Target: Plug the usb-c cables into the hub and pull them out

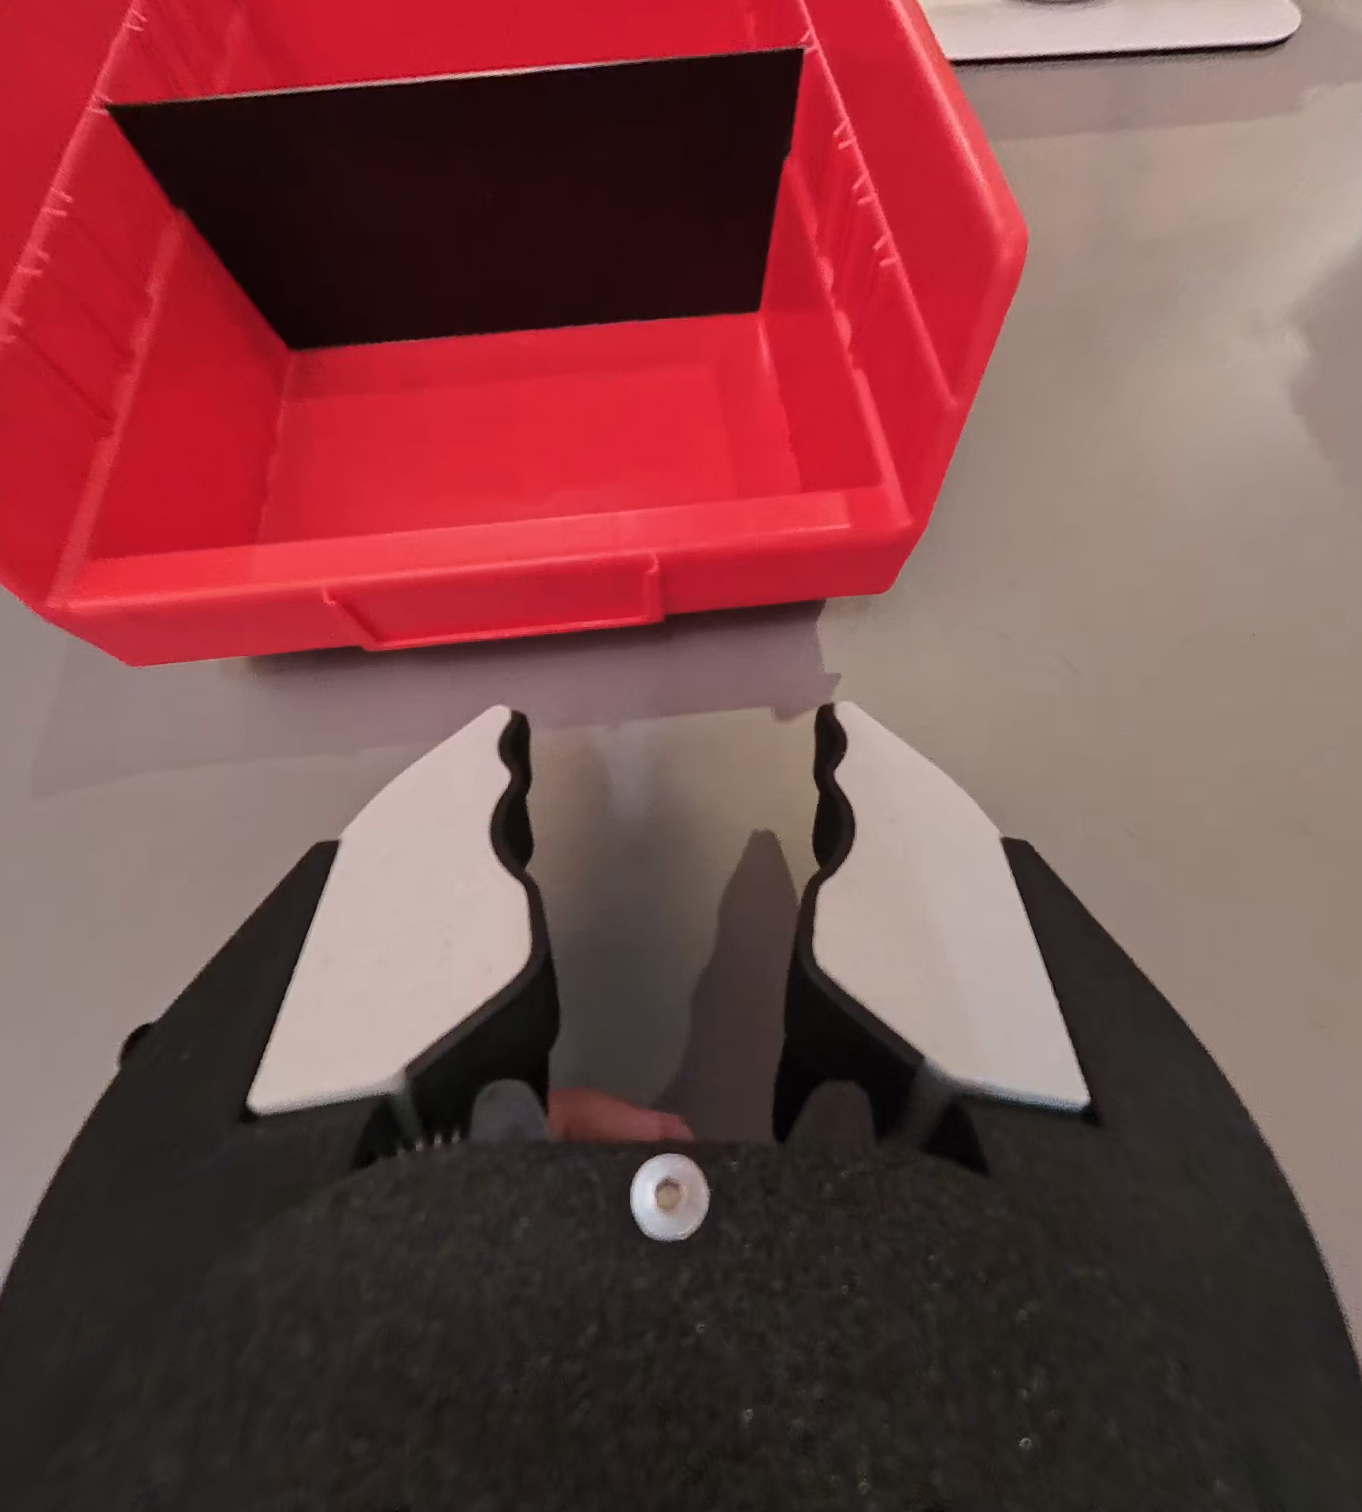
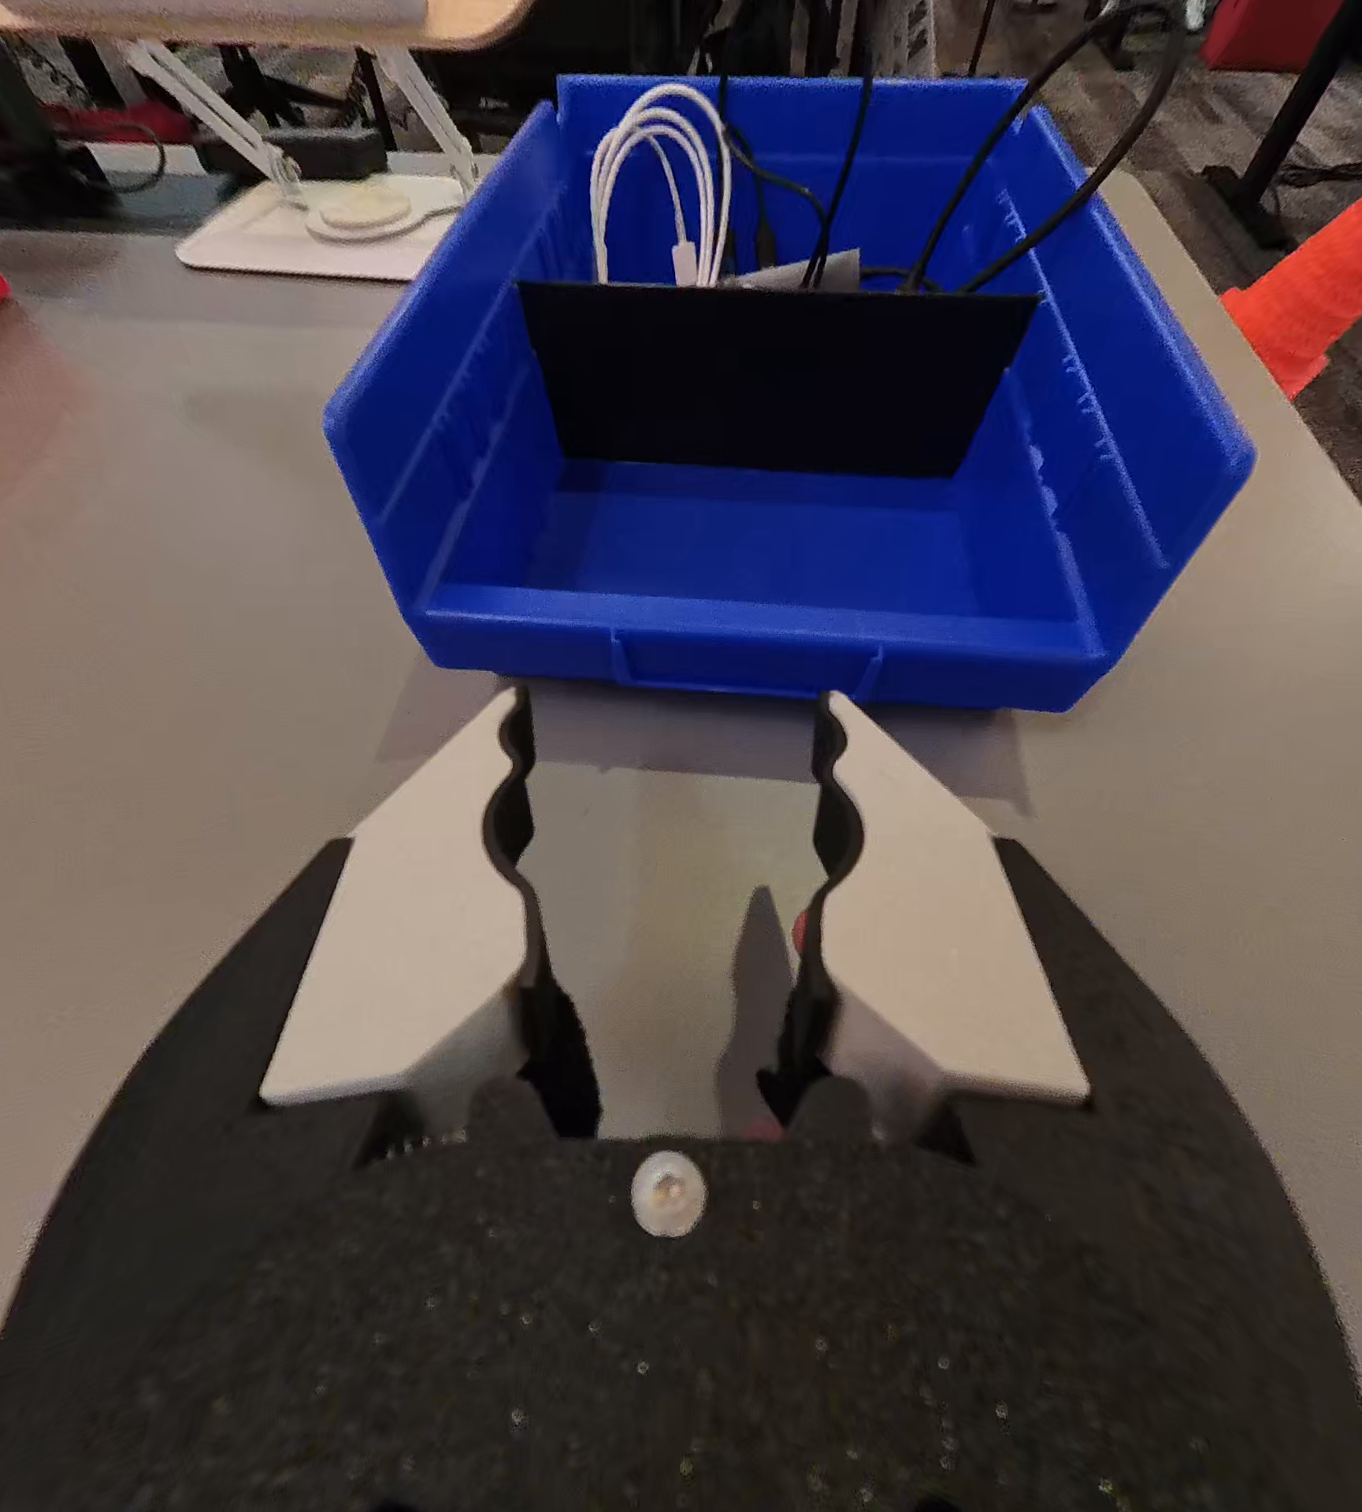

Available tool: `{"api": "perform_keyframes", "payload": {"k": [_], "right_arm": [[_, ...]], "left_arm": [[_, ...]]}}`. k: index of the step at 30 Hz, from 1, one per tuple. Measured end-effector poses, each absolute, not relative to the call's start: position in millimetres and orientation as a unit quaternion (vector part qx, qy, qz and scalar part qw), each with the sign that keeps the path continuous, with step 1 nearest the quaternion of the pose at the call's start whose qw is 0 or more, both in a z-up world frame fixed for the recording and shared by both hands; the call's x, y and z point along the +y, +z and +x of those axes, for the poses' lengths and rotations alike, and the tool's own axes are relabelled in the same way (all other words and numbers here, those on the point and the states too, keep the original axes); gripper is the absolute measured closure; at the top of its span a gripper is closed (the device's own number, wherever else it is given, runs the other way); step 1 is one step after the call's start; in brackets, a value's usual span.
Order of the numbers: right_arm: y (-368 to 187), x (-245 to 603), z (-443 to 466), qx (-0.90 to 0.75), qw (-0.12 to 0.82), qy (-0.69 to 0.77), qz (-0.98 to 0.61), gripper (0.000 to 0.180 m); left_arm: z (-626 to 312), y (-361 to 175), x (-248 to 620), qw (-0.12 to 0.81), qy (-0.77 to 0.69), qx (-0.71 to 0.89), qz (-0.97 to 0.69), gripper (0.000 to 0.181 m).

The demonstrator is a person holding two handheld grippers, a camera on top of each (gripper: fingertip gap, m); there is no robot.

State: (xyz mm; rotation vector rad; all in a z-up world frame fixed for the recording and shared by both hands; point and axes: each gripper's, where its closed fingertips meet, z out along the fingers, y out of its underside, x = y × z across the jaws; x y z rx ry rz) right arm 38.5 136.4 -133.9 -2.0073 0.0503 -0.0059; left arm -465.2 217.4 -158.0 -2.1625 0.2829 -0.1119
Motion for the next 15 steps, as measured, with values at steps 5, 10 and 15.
{"api": "perform_keyframes", "payload": {"k": [5,10,15], "right_arm": [[-141.4,139.0,38.8,0.022,0.524,0.002,-0.852,0.106],[-143.2,139.1,40.6,0.023,0.52,0.0,-0.854,0.104],[-147.1,138.4,40.0,0.021,0.513,0.002,-0.858,0.104]], "left_arm": [[-466.5,-154.6,217.5,0.469,-0.047,0.112,-0.875,0.112],[-463.6,-153.8,218.6,0.472,-0.053,0.114,-0.873,0.108],[-460.5,-154.4,218.1,0.47,-0.055,0.121,-0.873,0.108]]}}
